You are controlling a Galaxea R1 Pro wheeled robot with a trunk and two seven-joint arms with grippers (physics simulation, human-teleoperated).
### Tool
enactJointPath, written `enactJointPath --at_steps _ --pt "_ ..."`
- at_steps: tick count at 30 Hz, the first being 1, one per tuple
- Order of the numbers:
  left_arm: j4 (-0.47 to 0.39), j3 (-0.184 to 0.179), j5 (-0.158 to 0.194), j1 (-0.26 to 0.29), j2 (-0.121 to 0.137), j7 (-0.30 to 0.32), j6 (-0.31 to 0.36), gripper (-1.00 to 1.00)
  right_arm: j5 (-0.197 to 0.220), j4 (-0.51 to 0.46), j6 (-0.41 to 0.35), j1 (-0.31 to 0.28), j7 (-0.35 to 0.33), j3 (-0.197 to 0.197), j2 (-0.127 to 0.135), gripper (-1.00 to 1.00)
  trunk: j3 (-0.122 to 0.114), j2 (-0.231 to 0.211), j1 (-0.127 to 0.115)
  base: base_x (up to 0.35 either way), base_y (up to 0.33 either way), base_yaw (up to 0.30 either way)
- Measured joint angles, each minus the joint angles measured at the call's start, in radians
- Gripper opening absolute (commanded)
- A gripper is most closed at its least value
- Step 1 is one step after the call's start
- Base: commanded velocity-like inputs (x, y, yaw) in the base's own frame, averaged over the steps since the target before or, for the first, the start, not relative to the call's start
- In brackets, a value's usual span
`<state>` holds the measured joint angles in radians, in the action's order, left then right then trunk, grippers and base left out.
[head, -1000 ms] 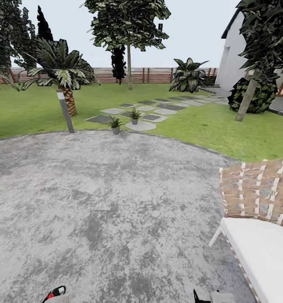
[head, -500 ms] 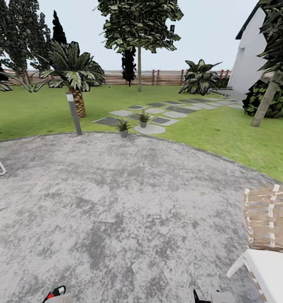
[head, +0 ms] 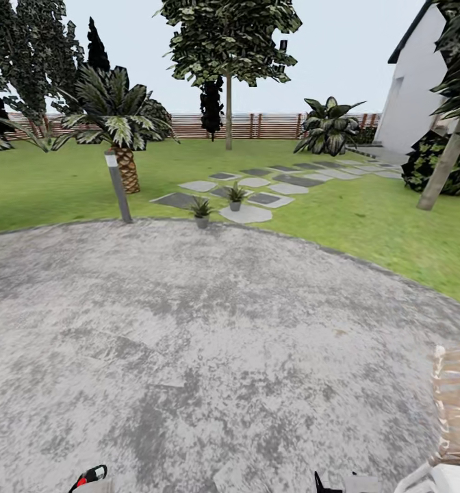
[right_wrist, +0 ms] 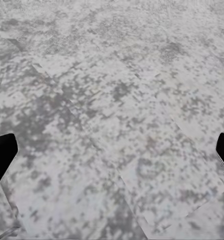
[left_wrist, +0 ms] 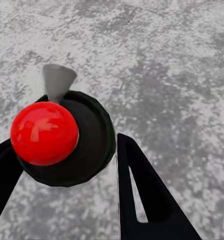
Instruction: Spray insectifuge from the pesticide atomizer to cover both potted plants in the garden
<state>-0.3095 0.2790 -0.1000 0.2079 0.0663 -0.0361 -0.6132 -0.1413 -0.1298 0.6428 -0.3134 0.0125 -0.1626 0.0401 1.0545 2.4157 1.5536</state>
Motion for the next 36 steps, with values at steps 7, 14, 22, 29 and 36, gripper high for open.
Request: enactJointPath --at_steps 7,14,22,29,36 --pt "0.0 0.0 0.0 0.0 -0.001 0.0 0.0 -1.0 0.0 0.0 0.0 -0.001 0.0 0.0 0.0 1.0 0.0 0.0 0.0 0.339 0.0 0.183" --pt "0.0 0.0 0.0 0.0 -0.001 0.001 0.0 -1.0 0.0 0.0 0.0 -0.001 0.0 0.0 0.0 1.0 0.0 0.0 0.0 0.339 0.0 0.271" --pt "0.0 0.0 0.0 0.0 -0.002 0.0 0.0 -1.0 0.0 0.0 0.0 0.0 0.0 0.0 0.001 1.0 0.0 0.0 0.0 0.339 0.0 0.09" --pt "0.0 0.0 0.0 0.0 -0.002 0.0 0.0 -1.0 -0.001 0.0 0.0 0.0 0.0 0.0 0.002 1.0 0.0 0.0 0.0 0.339 0.0 0.002" --pt "0.0 0.0 0.0 0.0 -0.002 0.0 0.0 -1.0 -0.002 0.0 0.0 0.0 0.0 0.0 0.002 1.0 0.0 0.0 0.0 0.339 0.0 0.0"
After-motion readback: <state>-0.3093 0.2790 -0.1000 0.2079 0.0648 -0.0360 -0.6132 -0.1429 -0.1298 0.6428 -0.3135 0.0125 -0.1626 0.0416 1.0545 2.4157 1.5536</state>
